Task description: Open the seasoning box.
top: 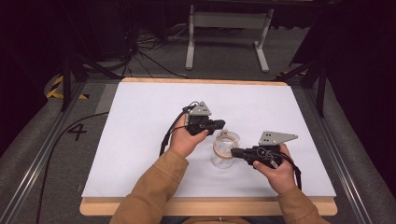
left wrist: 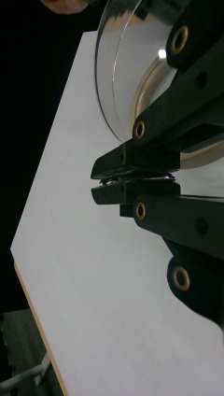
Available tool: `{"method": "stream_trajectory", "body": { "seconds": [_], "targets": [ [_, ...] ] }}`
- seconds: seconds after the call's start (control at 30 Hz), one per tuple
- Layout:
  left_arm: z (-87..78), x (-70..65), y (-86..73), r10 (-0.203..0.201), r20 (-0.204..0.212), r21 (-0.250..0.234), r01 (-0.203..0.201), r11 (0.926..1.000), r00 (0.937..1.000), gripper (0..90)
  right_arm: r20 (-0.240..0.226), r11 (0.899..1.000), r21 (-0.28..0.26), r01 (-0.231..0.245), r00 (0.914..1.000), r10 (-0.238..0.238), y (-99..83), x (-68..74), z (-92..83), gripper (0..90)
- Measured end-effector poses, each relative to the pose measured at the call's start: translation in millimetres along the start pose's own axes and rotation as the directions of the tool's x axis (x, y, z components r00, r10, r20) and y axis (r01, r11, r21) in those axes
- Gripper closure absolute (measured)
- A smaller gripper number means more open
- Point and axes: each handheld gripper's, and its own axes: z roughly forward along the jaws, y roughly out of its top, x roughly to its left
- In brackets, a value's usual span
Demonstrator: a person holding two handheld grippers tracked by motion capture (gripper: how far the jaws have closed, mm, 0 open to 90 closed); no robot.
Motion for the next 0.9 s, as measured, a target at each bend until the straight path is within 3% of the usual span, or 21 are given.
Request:
{"method": "stream_trajectory", "body": {
  "seconds": [0.2, 0.4, 0.5, 0.7, 0.9],
  "targets": [
    [-20.4, -3.2, 2.9, -0.033, 0.004, 0.032, 0.033, 0.9989, 0.9994, 84.7, -0.011, 1.000, -0.020, 0.010, 0.9999, -0.010, 2.9, -3.8, -1.9, 90.0],
    [-39.0, -7.8, 4.3, -0.049, 0.009, 0.047, 0.048, 0.9977, 0.9988, 84.4, -0.017, 0.999, -0.039, 0.015, 0.9997, -0.015, 6.8, -8.1, -3.5, 90.0],
    [-49.1, -8.9, 5.0, -0.043, 0.020, 0.079, 0.042, 0.9960, 0.9989, 82.8, -0.020, 0.999, -0.049, 0.017, 0.9996, -0.018, 9.3, -10.3, -4.2, 90.0],
    [-72.4, -12.3, 0.6, -0.054, 0.008, 0.157, 0.052, 0.9862, 0.9985, 81.9, -0.018, 0.997, -0.068, 0.024, 0.9995, -0.025, 13.7, -13.9, -5.4, 90.0],
    [-87.2, -11.5, -4.7, -0.068, -0.003, 0.180, 0.067, 0.9815, 0.9977, 80.8, -0.016, 0.997, -0.077, 0.030, 0.9994, -0.032, 16.6, -17.4, -5.5, 90.0]
  ]
}}
